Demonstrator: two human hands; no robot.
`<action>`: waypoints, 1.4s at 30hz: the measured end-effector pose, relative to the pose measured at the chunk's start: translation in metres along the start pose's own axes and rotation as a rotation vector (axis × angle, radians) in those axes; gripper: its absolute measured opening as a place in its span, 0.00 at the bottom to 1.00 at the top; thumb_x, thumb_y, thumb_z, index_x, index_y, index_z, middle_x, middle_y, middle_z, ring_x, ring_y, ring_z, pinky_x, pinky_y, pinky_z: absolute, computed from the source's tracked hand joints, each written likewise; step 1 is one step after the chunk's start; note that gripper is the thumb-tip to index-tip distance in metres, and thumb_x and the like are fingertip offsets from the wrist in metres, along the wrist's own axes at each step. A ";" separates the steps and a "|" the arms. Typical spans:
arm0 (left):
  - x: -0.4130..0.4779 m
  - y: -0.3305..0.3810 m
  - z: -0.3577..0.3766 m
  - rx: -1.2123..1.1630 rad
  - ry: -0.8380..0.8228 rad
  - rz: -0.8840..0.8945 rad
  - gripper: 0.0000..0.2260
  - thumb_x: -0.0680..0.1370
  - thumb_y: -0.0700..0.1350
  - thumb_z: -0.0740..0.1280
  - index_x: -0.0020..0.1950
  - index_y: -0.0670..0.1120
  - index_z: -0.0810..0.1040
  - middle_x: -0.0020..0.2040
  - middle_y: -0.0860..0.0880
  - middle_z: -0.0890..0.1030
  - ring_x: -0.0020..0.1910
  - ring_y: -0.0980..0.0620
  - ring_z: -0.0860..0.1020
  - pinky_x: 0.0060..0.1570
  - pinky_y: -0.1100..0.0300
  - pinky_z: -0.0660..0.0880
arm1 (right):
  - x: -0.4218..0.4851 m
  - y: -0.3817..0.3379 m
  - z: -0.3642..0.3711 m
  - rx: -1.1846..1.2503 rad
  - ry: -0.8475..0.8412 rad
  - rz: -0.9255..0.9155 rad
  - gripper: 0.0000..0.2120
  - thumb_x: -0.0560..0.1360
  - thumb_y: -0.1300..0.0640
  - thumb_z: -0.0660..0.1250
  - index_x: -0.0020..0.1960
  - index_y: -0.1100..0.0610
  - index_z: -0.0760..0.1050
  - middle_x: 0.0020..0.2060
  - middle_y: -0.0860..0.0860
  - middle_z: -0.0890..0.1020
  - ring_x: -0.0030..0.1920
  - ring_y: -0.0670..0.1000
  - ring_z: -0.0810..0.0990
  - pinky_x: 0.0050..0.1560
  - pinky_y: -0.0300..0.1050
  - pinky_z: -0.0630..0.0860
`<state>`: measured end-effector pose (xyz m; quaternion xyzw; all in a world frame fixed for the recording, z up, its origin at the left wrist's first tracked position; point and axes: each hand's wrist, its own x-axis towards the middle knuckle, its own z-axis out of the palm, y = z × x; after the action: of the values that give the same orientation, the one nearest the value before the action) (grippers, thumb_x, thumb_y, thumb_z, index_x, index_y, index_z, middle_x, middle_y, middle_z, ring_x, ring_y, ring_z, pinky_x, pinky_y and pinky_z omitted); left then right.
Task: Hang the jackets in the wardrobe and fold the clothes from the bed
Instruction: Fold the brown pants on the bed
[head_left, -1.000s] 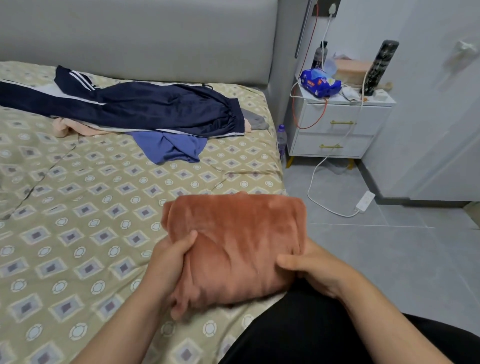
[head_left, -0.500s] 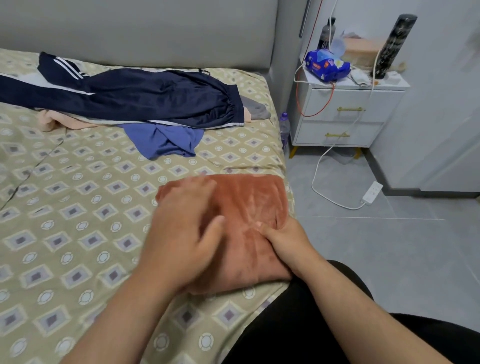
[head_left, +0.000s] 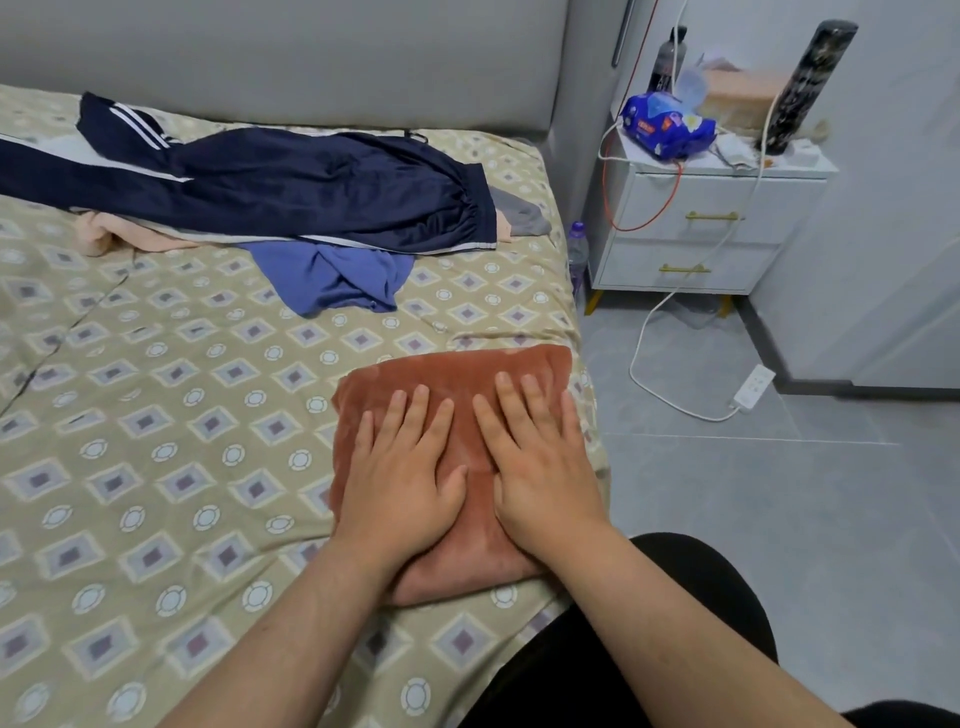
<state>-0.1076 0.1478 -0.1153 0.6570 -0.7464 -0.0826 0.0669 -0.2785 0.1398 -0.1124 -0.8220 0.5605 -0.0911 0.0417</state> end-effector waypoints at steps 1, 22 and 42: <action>0.003 -0.001 0.002 -0.020 0.007 -0.004 0.37 0.72 0.64 0.45 0.81 0.56 0.51 0.81 0.51 0.47 0.80 0.50 0.44 0.76 0.50 0.37 | 0.002 0.002 0.002 0.062 -0.020 0.016 0.34 0.72 0.50 0.50 0.79 0.51 0.59 0.80 0.53 0.57 0.80 0.56 0.49 0.76 0.63 0.51; 0.032 -0.034 0.046 -0.364 0.107 -0.029 0.32 0.75 0.61 0.50 0.79 0.56 0.56 0.78 0.56 0.49 0.78 0.57 0.45 0.76 0.57 0.40 | 0.041 0.018 0.031 0.401 -0.328 0.222 0.31 0.83 0.41 0.49 0.81 0.45 0.42 0.80 0.41 0.41 0.79 0.45 0.37 0.78 0.53 0.42; -0.019 -0.039 0.002 -1.468 -0.386 -0.709 0.28 0.67 0.59 0.77 0.59 0.42 0.82 0.53 0.41 0.85 0.53 0.43 0.84 0.62 0.46 0.76 | -0.014 0.018 -0.007 1.558 -0.437 0.808 0.18 0.71 0.54 0.77 0.58 0.61 0.81 0.48 0.59 0.86 0.48 0.58 0.86 0.48 0.50 0.82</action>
<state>-0.0677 0.1619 -0.1255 0.6167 -0.2507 -0.6748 0.3186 -0.3019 0.1462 -0.1097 -0.3002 0.5657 -0.2651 0.7208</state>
